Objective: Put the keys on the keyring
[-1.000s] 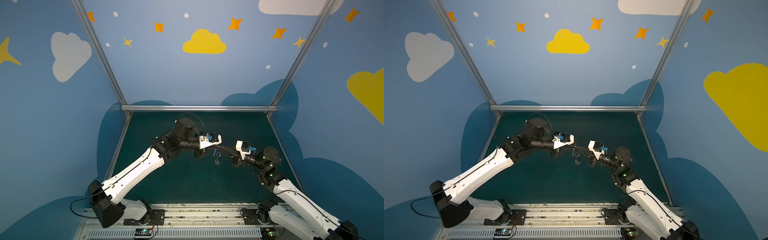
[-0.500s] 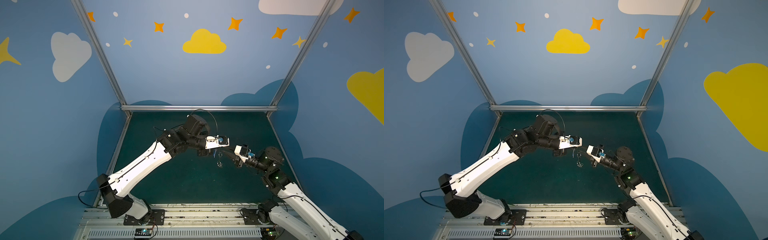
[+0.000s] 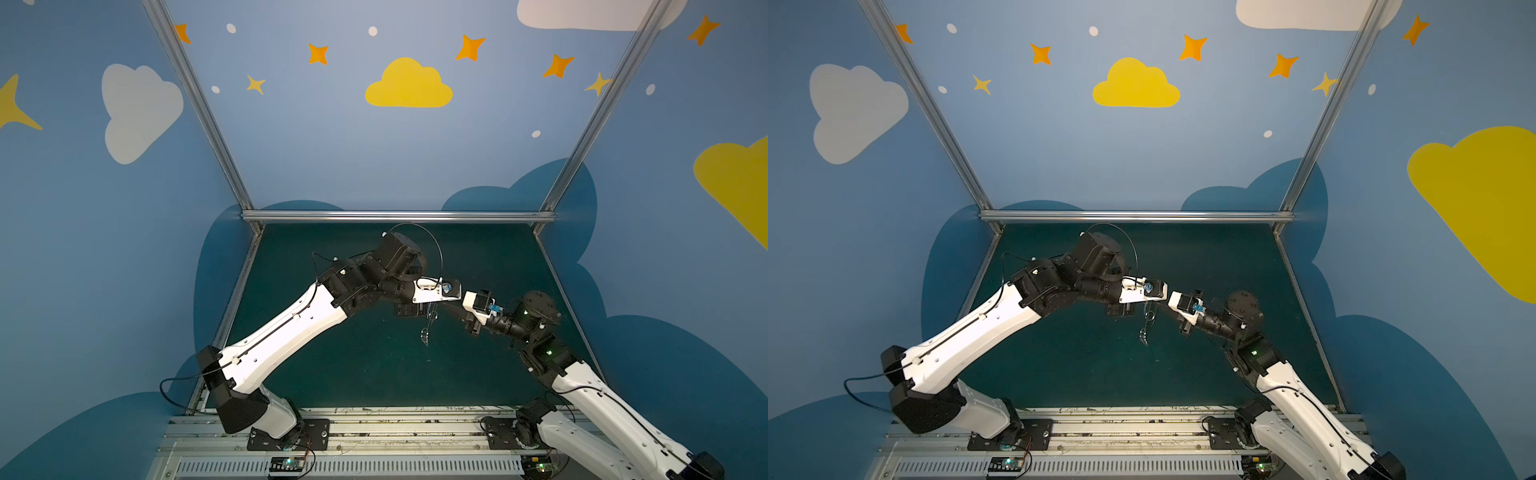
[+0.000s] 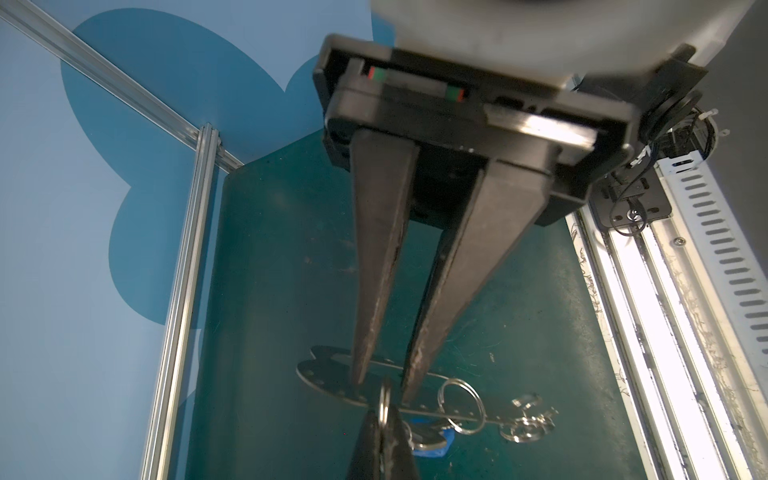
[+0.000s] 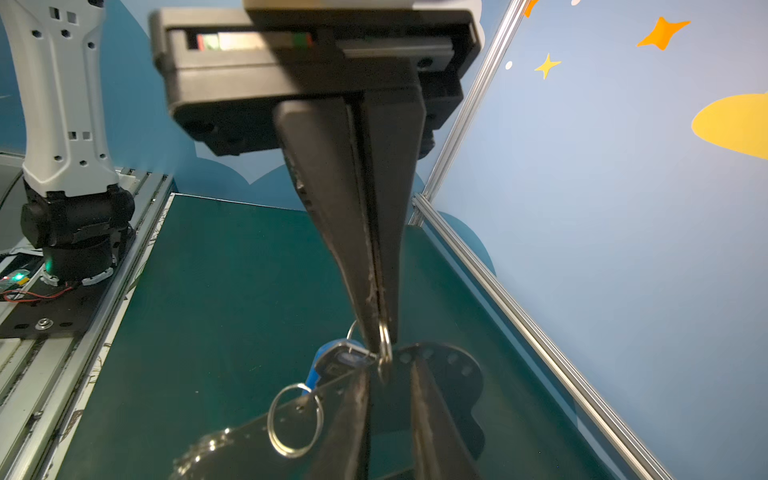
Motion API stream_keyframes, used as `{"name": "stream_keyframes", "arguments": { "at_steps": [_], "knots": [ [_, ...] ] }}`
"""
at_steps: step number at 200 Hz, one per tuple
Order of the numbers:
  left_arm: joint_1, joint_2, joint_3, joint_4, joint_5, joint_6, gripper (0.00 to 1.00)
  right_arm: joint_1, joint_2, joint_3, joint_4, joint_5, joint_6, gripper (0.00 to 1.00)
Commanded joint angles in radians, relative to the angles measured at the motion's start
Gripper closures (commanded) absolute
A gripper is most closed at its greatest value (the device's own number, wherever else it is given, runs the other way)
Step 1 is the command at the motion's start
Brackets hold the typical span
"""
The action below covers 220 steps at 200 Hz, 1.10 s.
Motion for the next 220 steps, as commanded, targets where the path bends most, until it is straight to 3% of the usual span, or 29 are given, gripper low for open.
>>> {"name": "stream_keyframes", "arguments": {
  "at_steps": [1, 34, 70, 80, 97, 110, 157, 220],
  "knots": [
    [-0.005, 0.005, 0.020, -0.006, -0.006, 0.014, 0.97, 0.006, 0.002, 0.020, 0.046, -0.004, 0.022, 0.81],
    [-0.008, 0.008, 0.020, -0.003, -0.006, 0.015, 0.97, 0.009, 0.005, 0.018, 0.059, -0.009, 0.035, 0.83],
    [-0.010, 0.010, 0.019, 0.000, -0.011, 0.014, 0.97, 0.011, 0.008, 0.021, 0.053, -0.015, 0.035, 1.00],
    [-0.012, 0.005, 0.009, 0.011, -0.020, 0.013, 0.96, 0.012, 0.006, 0.021, 0.055, -0.014, 0.039, 1.00],
    [-0.007, -0.037, -0.068, 0.097, -0.038, -0.016, 0.71, 0.012, 0.004, 0.017, 0.070, 0.008, 0.080, 1.00],
    [0.007, -0.089, -0.164, 0.203, -0.007, -0.061, 0.63, 0.012, 0.004, 0.008, 0.097, 0.008, 0.086, 1.00],
    [0.076, -0.242, -0.424, 0.531, 0.108, -0.218, 0.64, 0.006, 0.017, -0.009, 0.197, -0.041, 0.191, 1.00],
    [0.104, -0.276, -0.487, 0.614, 0.245, -0.300, 0.66, 0.005, 0.026, -0.006, 0.234, -0.071, 0.231, 1.00]
  ]
}}
